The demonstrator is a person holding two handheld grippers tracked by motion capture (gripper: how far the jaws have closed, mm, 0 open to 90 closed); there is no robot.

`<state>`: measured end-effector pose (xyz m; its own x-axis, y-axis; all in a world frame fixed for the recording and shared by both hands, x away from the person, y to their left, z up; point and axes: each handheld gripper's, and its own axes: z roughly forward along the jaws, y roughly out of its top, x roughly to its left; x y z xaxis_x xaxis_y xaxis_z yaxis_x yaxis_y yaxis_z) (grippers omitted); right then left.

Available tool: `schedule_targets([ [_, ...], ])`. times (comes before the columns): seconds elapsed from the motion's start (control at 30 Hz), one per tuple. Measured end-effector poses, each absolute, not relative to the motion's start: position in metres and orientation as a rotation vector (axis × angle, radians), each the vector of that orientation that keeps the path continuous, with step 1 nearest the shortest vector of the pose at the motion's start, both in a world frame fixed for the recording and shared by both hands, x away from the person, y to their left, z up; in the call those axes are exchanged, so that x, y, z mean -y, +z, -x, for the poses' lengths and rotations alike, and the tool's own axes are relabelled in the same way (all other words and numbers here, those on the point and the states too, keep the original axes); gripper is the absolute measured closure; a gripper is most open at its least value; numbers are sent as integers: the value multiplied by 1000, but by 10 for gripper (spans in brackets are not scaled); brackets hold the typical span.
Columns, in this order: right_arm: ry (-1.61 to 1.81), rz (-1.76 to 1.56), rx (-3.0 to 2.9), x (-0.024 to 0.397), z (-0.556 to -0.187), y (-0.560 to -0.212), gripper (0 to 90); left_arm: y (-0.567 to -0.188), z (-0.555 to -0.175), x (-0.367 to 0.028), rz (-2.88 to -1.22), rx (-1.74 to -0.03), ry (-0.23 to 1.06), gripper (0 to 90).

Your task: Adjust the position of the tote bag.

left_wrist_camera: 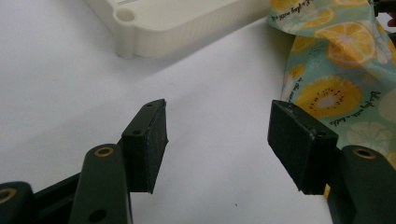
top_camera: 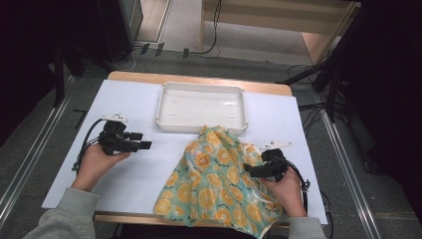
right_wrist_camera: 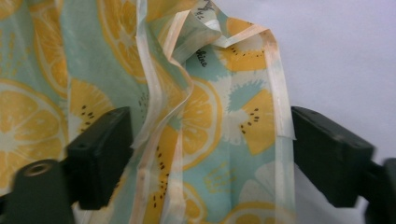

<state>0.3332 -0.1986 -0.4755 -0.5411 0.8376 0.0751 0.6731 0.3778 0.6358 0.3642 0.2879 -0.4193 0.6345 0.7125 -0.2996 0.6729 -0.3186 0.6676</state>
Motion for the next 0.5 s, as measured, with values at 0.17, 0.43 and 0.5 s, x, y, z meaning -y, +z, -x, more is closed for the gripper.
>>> schedule_targets([
  [0.17, 920, -1267, -2401, 197, -328, -473, 505, -419, -364, -288, -2053, -1079, 62, 383],
  [0.43, 959, -1282, -2461, 197, -329, -470, 862, -419, -364, -288, -2054, -1082, 63, 382],
  [0.5, 962, -1273, -2468, 197, -329, -467, 896, -419, -364, -288, -2053, -1082, 63, 383],
])
